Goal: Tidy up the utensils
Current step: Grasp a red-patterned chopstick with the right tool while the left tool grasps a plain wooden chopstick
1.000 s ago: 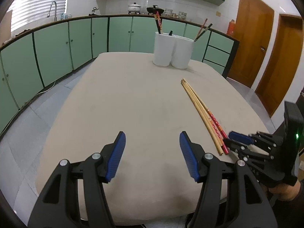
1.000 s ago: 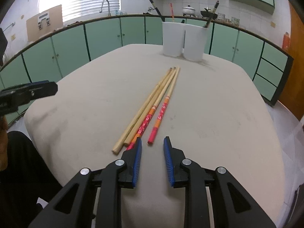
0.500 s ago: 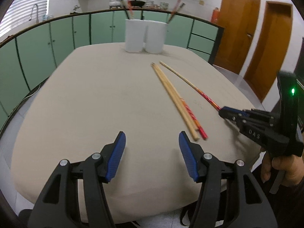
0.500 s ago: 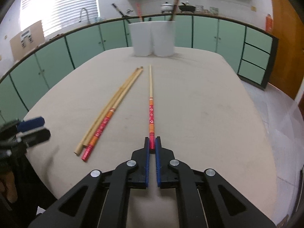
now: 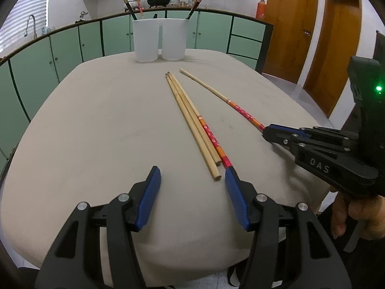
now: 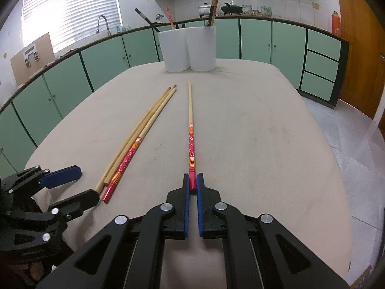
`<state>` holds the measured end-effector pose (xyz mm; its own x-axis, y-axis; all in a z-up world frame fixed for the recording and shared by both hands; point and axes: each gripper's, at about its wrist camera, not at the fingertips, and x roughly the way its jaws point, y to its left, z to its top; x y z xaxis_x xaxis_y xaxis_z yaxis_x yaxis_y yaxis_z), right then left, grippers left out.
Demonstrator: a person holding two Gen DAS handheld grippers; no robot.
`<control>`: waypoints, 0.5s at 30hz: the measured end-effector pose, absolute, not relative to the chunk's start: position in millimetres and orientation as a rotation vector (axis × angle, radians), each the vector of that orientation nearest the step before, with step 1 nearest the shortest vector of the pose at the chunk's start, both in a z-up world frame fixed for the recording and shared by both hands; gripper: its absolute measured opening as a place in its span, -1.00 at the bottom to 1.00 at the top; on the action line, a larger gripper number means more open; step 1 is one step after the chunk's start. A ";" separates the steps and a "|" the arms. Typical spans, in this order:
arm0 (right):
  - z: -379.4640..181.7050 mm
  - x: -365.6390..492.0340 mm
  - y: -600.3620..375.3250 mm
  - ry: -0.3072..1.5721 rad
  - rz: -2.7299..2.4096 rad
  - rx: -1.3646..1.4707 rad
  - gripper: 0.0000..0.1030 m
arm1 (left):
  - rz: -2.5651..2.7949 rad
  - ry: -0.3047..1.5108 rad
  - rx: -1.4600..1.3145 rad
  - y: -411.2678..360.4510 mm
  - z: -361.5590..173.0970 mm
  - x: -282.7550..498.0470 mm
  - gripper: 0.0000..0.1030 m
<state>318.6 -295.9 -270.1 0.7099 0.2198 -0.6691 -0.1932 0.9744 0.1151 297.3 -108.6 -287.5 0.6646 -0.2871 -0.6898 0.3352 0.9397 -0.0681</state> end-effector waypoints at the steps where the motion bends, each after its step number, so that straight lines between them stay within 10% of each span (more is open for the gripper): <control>1: -270.5 318.5 -296.0 0.747 0.229 0.038 -0.89 | -0.345 0.765 0.070 -108.9 -288.0 298.1 0.01; 8: -270.1 317.3 -290.5 0.738 0.218 0.017 -0.89 | -0.325 0.735 0.042 -101.2 -288.2 298.8 -0.88; 15: -269.7 312.4 -281.8 0.720 0.159 0.001 -0.89 | -0.193 0.707 -0.010 -80.4 -288.7 297.6 -0.88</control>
